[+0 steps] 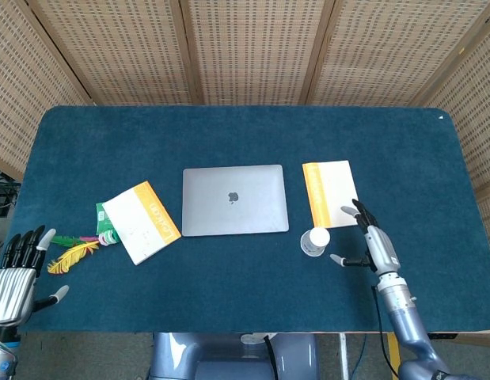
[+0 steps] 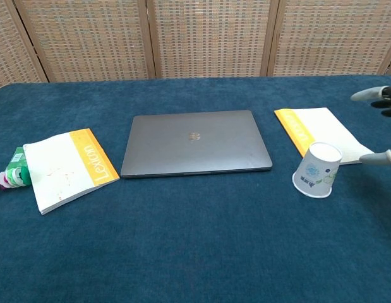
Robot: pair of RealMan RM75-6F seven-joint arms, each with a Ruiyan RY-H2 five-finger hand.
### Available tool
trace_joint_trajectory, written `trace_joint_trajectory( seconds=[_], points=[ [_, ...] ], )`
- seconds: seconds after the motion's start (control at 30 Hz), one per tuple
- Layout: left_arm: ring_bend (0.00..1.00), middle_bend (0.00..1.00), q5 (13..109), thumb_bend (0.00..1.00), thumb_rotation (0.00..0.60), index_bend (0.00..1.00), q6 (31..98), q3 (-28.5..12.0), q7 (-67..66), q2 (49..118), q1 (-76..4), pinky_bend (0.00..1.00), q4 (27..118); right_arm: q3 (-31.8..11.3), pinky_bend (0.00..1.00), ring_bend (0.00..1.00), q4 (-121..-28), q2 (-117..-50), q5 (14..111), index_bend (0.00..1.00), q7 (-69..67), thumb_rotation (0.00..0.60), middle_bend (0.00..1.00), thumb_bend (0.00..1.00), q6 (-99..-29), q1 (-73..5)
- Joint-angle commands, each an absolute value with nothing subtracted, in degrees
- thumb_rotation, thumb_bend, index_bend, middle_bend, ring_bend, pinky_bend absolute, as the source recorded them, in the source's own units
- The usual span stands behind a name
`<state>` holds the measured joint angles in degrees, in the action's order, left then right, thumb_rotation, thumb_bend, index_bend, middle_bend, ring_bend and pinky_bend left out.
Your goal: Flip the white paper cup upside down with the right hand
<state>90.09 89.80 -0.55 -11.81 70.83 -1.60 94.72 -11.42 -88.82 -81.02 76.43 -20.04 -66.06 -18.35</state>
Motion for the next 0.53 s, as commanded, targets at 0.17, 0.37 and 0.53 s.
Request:
trace_joint_trajectory(
  seconds=[0.17, 0.37, 0.53],
  points=[
    [0.00, 0.00, 89.5, 0.06, 0.600, 0.00, 90.0, -0.9, -11.6, 70.7, -1.5, 0.00, 94.6, -5.1, 0.00, 0.00, -91.4, -75.0, 87.5, 0.03, 0.9, 0.600, 0.00, 0.23, -81.2, -11.4],
    [0.00, 0.00, 88.3, 0.07, 0.600, 0.00, 89.8, -1.6, -10.7, 70.5, -1.6, 0.00, 94.1, -3.4, 0.00, 0.00, -88.4, -75.6, 90.7, 0.01, 7.1, 0.600, 0.00, 0.23, -88.8, -7.5],
    [0.00, 0.00, 88.4, 0.07, 0.600, 0.00, 90.4, -1.8, -10.1, 70.2, -1.4, 0.00, 94.1, -3.5, 0.00, 0.00, -89.8, -74.9, 90.8, 0.00, 8.2, 0.600, 0.00, 0.22, -89.8, -6.9]
  ],
)
